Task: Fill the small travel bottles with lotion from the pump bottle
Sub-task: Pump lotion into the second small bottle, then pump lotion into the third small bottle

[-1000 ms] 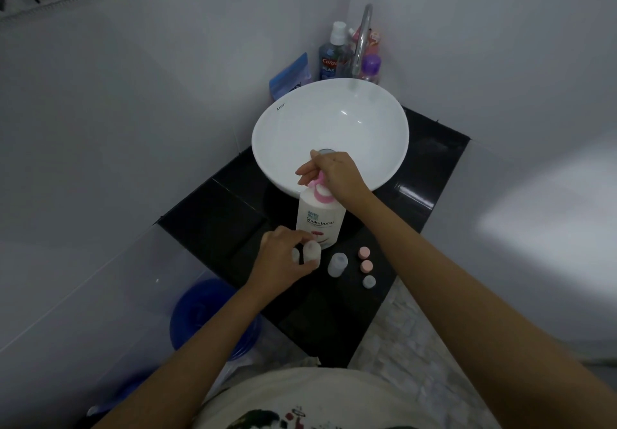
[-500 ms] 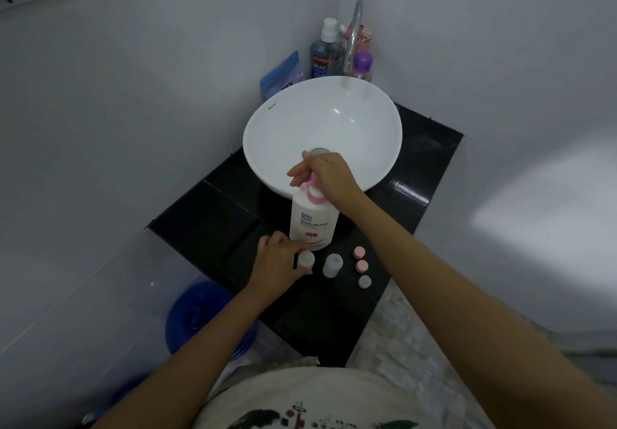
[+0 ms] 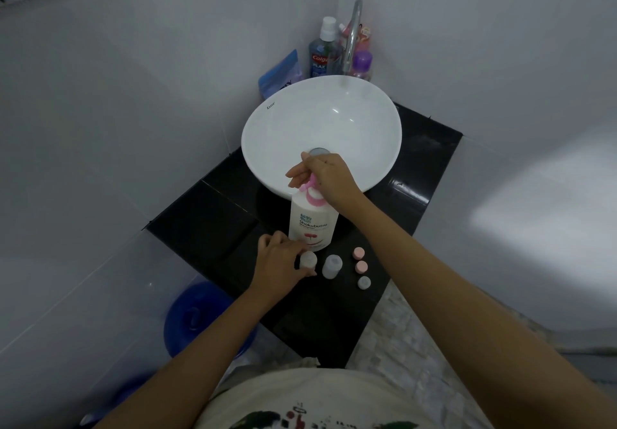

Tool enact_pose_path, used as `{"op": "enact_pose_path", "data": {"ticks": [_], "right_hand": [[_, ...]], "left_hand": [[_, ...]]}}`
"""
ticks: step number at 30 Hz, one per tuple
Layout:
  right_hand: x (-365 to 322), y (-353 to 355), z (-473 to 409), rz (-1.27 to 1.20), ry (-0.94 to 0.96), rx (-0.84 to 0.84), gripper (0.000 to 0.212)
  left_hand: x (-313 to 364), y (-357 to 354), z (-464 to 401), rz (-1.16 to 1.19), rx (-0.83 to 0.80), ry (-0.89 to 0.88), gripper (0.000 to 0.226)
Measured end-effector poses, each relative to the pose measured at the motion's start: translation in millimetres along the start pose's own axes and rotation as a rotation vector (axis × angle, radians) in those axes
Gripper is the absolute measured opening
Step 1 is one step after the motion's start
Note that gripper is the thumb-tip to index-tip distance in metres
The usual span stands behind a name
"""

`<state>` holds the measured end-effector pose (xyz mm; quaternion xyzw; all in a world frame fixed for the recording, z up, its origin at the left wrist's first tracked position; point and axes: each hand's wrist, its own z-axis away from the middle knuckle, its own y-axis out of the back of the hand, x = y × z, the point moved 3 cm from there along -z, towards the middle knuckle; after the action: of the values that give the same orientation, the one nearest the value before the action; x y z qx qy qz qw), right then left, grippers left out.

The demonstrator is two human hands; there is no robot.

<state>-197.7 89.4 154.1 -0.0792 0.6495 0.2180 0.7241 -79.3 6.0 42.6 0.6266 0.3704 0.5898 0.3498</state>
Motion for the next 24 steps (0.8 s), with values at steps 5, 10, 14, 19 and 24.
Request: {"op": "enact_pose_path", "data": {"ticks": [5, 10, 14, 19, 24], "right_hand": [[0, 0, 0, 0.010, 0.002, 0.003, 0.043], [0, 1, 0, 0.010, 0.001, -0.002, 0.043], [-1, 0, 0, 0.022, 0.009, 0.006, 0.044], [-1, 1, 1, 0.023, 0.011, 0.005, 0.043], [-2, 0, 2, 0.022, -0.001, 0.011, 0.043]], "left_hand": [[2, 0, 1, -0.027, 0.014, -0.041, 0.052], [2, 0, 3, -0.111, 0.057, -0.116, 0.058], [15, 0, -1, -0.112, 0.150, -0.244, 0.051], [28, -7, -7, -0.194, 0.054, -0.273, 0.049], [33, -16, -5, -0.229, -0.021, -0.256, 0.043]]}}
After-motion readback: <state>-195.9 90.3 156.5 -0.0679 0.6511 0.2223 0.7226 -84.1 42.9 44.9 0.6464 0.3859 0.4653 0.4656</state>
